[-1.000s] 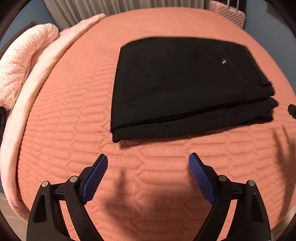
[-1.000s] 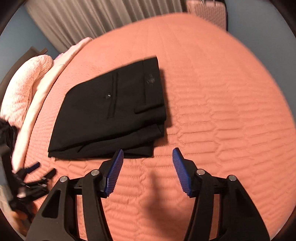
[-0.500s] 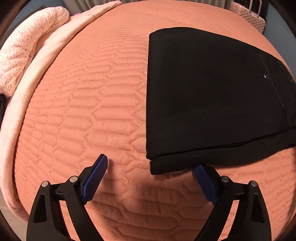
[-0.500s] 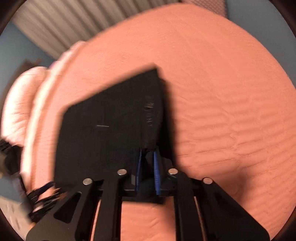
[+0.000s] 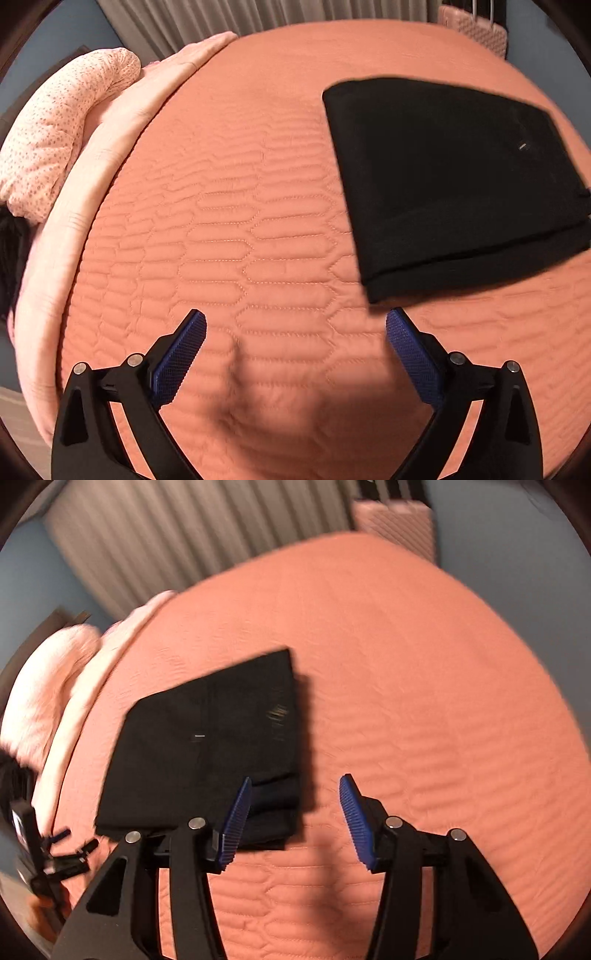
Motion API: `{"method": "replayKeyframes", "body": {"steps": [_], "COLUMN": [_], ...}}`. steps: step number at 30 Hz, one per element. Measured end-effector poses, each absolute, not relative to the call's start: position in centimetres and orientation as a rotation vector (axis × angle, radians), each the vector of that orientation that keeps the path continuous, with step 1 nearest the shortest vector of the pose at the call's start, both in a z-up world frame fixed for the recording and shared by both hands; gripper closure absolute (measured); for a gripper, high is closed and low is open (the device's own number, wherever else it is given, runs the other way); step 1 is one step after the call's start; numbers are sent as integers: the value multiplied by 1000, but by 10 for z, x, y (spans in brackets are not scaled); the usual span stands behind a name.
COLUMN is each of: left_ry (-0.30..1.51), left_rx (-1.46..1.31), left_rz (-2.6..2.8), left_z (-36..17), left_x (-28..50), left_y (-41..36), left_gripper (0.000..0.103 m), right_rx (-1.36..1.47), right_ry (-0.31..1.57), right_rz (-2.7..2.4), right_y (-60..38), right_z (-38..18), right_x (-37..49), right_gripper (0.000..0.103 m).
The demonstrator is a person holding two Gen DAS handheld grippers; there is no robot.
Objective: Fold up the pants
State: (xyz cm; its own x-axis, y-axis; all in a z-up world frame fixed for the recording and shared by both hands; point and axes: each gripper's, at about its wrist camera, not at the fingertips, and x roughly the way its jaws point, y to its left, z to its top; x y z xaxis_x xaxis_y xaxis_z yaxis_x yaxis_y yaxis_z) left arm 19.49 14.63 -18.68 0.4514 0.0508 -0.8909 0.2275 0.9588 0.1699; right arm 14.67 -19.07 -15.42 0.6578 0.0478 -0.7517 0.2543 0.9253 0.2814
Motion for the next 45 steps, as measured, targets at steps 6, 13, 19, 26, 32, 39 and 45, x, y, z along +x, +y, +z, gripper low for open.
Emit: {"method": "replayKeyframes", "body": {"steps": [6,13,19,26,32,39,45], "left_ry": [1019,1084,1015,912,1077,1091,1189], "left_rx": [309,293,316,142,158,-277,-224], "left_rz": [-61,-59,-56,-181,-98,-227,-426], "left_z": [-186,-227,-194,-118,-151,-165,-184], "left_x": [212,256,239,165,176,209,309], "left_y": [94,117,122,98,112,166,147], "left_gripper": [5,5,7,5,5,6,5], "right_rx": [466,456,527,298,486,778,628], "right_ry": [1003,1033,867,779,983,917,920], "right_rz": [-133,-71,-162,-124,148,18,23], "right_y": [-201,-170,-180,-140,-108,-170,-235], "right_z": [-218,-241,-178,-137,-195,-222,-209], "right_x": [192,179,131,123,145,122,196], "right_gripper": [55,58,56,17,50,48,23]}}
